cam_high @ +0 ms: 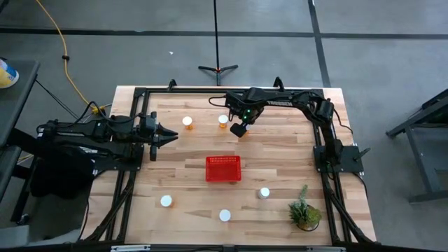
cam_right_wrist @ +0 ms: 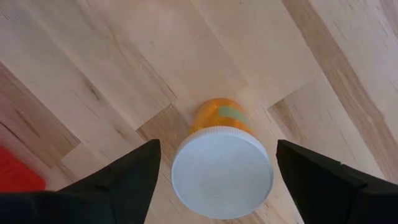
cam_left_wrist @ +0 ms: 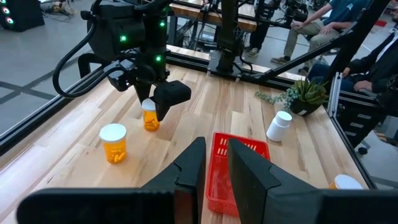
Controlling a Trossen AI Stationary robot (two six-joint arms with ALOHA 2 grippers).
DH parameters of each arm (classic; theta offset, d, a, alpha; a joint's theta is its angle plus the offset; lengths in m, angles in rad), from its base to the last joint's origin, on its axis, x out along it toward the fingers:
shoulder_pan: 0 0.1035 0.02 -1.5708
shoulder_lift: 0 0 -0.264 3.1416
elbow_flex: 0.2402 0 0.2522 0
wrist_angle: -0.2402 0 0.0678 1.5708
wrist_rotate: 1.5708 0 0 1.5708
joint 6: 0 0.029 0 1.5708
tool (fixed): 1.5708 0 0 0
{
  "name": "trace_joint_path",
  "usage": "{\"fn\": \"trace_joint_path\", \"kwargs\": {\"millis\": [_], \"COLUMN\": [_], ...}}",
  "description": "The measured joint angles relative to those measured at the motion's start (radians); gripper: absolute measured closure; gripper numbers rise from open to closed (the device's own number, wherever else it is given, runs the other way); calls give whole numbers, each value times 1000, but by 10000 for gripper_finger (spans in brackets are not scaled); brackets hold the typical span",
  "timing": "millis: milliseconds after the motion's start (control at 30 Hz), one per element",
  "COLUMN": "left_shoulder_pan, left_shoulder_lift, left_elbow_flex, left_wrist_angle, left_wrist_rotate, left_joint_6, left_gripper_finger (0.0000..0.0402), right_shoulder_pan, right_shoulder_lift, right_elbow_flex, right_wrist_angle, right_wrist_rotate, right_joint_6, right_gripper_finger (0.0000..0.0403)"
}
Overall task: Pick and place pill bottles into a basket
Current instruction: Put the orange pill bottle into the red basket
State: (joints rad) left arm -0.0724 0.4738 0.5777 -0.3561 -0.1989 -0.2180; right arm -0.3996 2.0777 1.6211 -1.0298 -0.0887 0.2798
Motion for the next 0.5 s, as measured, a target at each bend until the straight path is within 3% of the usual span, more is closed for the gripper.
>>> {"fn": "trace_joint_path", "kwargs": {"millis": [500], "left_shoulder_pan": [0], "left_shoulder_lift": [0], "left_elbow_flex": [0], "left_wrist_angle": [-6], "left_wrist_rotate": [0], "left_joint_6": [0], "left_gripper_finger": [298], "right_shoulder_pan": [1], "right_shoulder_lift": [0], "right_elbow_flex": [0], "right_wrist_angle": [0], "right_wrist_rotate": [1], "right_joint_6": [0], "right_gripper_finger": [92]}}
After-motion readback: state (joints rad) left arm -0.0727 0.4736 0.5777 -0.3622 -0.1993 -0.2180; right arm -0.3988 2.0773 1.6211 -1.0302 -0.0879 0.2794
